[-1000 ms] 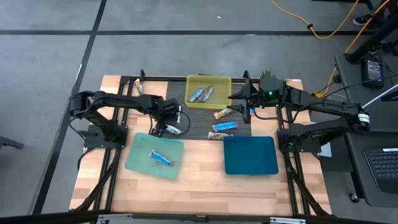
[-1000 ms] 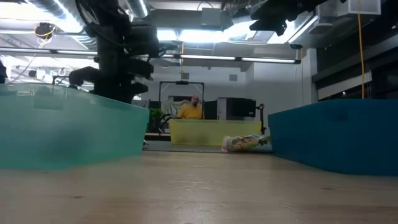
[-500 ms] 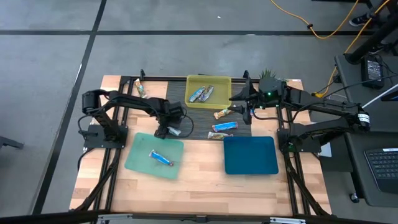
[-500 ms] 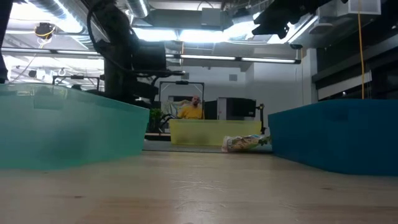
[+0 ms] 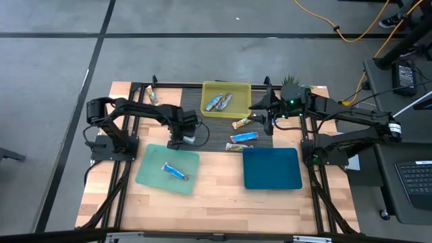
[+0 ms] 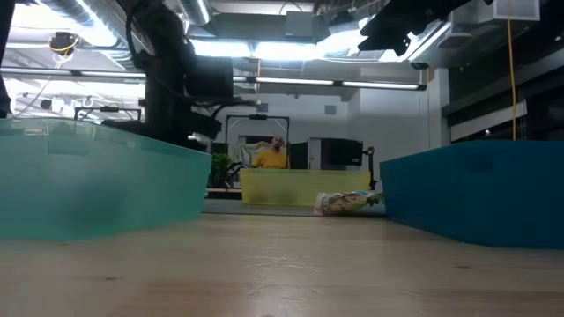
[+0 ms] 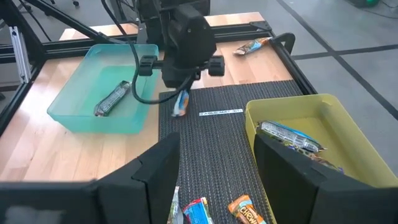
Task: Pick and place Granola Bars by type
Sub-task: Put the yellow granola bar into the blue bin
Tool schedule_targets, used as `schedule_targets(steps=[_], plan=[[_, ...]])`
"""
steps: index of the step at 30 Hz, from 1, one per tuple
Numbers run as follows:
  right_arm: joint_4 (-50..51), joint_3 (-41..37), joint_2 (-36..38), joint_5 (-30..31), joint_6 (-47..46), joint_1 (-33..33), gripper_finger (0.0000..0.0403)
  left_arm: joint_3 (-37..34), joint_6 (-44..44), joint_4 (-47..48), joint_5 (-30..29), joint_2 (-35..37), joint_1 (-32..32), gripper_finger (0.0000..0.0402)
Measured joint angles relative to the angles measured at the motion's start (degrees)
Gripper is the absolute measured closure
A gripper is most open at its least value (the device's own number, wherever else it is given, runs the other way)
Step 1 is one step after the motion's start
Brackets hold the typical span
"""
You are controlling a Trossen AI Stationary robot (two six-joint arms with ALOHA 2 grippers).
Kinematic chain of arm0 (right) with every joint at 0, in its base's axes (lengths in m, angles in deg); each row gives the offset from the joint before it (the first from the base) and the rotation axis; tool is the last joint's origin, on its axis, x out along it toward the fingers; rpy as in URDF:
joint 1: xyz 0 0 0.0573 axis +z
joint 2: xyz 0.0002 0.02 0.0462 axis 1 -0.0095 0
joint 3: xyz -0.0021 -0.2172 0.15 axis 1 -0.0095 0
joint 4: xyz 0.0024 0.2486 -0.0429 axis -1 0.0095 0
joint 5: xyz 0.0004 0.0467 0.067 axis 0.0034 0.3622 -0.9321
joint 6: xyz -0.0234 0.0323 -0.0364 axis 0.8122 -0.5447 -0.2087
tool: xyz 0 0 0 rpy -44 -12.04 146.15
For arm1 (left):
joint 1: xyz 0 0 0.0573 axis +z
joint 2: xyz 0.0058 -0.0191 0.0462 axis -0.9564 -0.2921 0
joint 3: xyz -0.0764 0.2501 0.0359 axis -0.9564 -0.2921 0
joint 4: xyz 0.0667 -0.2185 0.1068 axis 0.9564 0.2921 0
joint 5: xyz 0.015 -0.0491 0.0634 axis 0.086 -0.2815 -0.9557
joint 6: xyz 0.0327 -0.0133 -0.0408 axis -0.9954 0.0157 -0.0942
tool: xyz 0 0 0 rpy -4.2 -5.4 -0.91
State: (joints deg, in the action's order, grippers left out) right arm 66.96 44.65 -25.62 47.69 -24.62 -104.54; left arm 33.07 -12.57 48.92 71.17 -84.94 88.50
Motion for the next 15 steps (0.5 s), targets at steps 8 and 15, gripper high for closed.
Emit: schedule_targets(steps=[8,15], plan=[[0.0,0.0,0.0,0.2,-1.3,0.0,0.0195,9.2,1.0,7.0,-5.1,6.9,-0.1,0.0376],[2.1,0.0,0.0,3.0,-3.1,0.0,0.0195,19.4,7.8,5.5,-6.4,13.7,-0.1,0.0376]])
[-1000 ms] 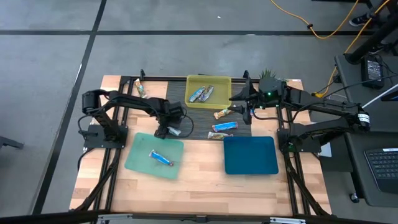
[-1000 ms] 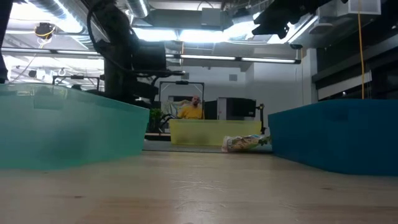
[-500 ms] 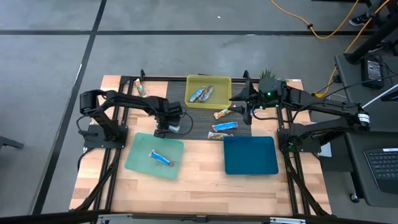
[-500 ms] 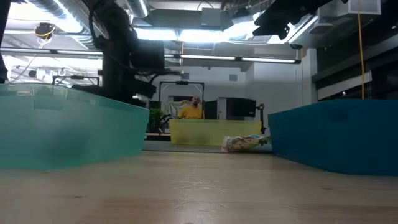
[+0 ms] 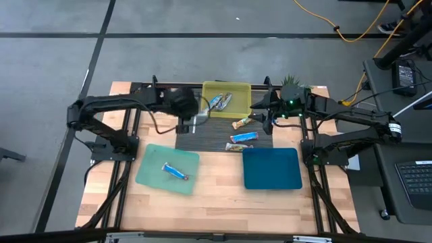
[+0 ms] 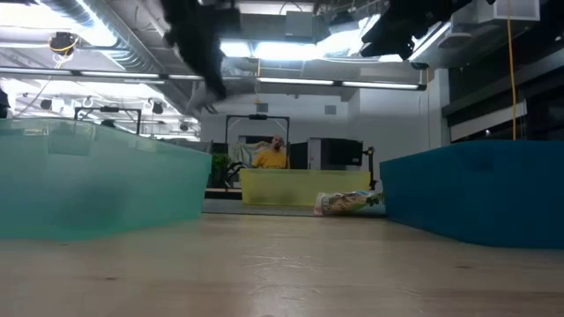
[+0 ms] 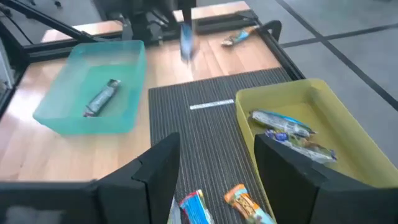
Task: Pick and place Granola Bars by type
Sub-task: Put the yellow granola bar into the blue bin
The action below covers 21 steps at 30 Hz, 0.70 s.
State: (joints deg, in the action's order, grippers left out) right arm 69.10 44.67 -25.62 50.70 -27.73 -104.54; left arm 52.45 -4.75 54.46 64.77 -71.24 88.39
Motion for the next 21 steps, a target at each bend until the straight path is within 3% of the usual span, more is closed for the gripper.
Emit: schedule_targets(steps=[11,17,21], plan=[[0.4,0.0,0.0,0.0,3.4,0.0,0.0195,3.8,6.8,-13.4,1.7,8.3,0.0,0.0376],[-8.1,0.0,0.0,0.1,7.3,0.0,0.0193,3.8,6.8,-17.8,1.7,9.0,0.0,0.0376],[-14.4,0.0,0.0,0.0,7.3,-0.9,0.0169,3.8,7.2,-19.8,1.7,9.0,-0.2,0.0375]])
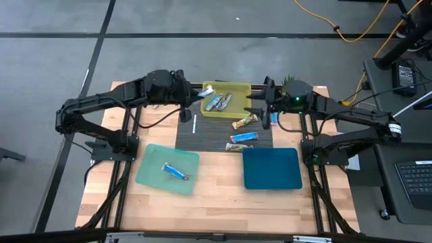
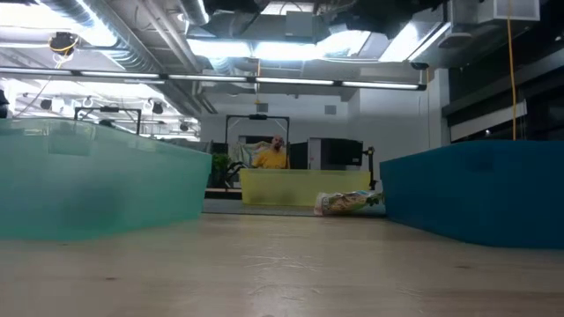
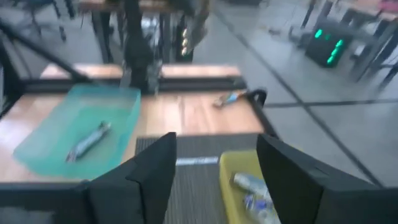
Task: Pick and place Granola Bars by type
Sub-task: Put the yellow granola bar into the blue bin
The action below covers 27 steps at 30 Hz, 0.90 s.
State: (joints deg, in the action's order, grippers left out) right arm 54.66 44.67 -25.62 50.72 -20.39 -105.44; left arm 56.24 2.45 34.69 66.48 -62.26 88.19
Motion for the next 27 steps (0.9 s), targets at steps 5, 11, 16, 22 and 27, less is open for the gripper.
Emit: schedule_targets(steps=[5,11,16,22,27], plan=[[-4.5,0.0,-0.1,0.0,-2.8,-1.9,0.0102,0.0,0.4,-0.6,-0.7,0.0,-1.4,0.0375],[-18.3,0.0,-3.3,-4.9,-3.6,-2.7,0.0047,0.0,0.3,-4.6,-2.2,0.0,-2.7,0.0375],[-32.3,0.0,-8.5,-9.6,-7.0,-2.7,0.0045,0.0,-0.1,-8.2,-4.6,0.0,-3.6,0.0375],[-34.5,4.5,-14.5,-14.7,-9.0,-2.7,0.0047,0.0,-0.6,-11.4,-5.6,-0.4,-3.8,0.0375],[-34.2,9.4,-18.7,-15.7,-8.7,-2.7,0.0047,0.0,-2.0,-12.1,-6.0,-1.7,-4.7,0.0375]])
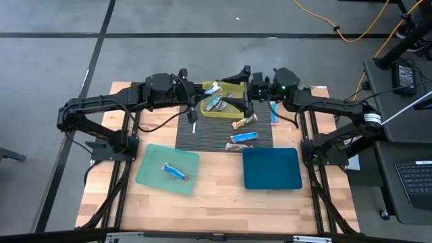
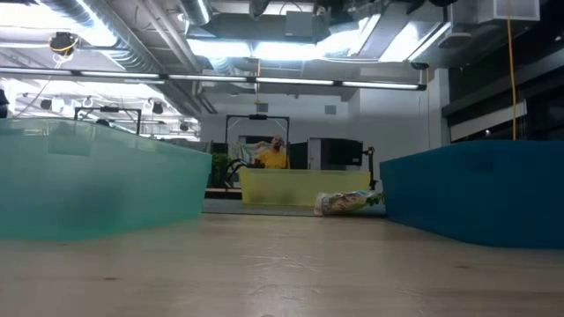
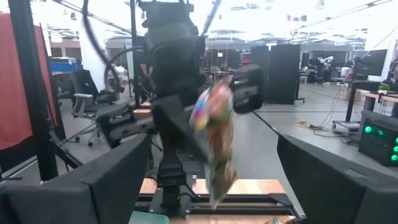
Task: Pick and place Granola Bars by type
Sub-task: Put the yellow granola bar into the blue bin
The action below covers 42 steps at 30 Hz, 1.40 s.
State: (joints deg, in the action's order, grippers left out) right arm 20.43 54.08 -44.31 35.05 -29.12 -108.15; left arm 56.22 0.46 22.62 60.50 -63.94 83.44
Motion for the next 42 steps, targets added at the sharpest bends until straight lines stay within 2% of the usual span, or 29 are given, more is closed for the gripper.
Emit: schedule_targets(steps=[13,17,24,37,42], plan=[[0.2,6.4,-5.8,-3.2,-0.3,-0.3,0.0048,0.0,-2.4,-2.2,-1.3,-0.5,-0.6,0.0375],[0.1,7.0,-6.2,-4.4,-2.1,-0.3,0.0063,0.0,-2.6,-2.1,-1.3,-0.5,-0.6,0.0375],[0.2,7.0,-6.2,-4.5,-2.9,-0.3,0.0131,0.0,-2.7,-2.1,-1.3,-0.5,-0.6,0.0375],[0.1,7.0,-6.2,-4.5,-2.8,-0.3,0.0305,0.0,-2.6,-2.1,-1.2,-0.5,-0.6,0.0375],[0.2,7.0,-6.2,-4.5,-2.7,-0.3,0.0335,0.0,-2.2,-2.0,-1.2,-0.5,-0.6,0.0371]])
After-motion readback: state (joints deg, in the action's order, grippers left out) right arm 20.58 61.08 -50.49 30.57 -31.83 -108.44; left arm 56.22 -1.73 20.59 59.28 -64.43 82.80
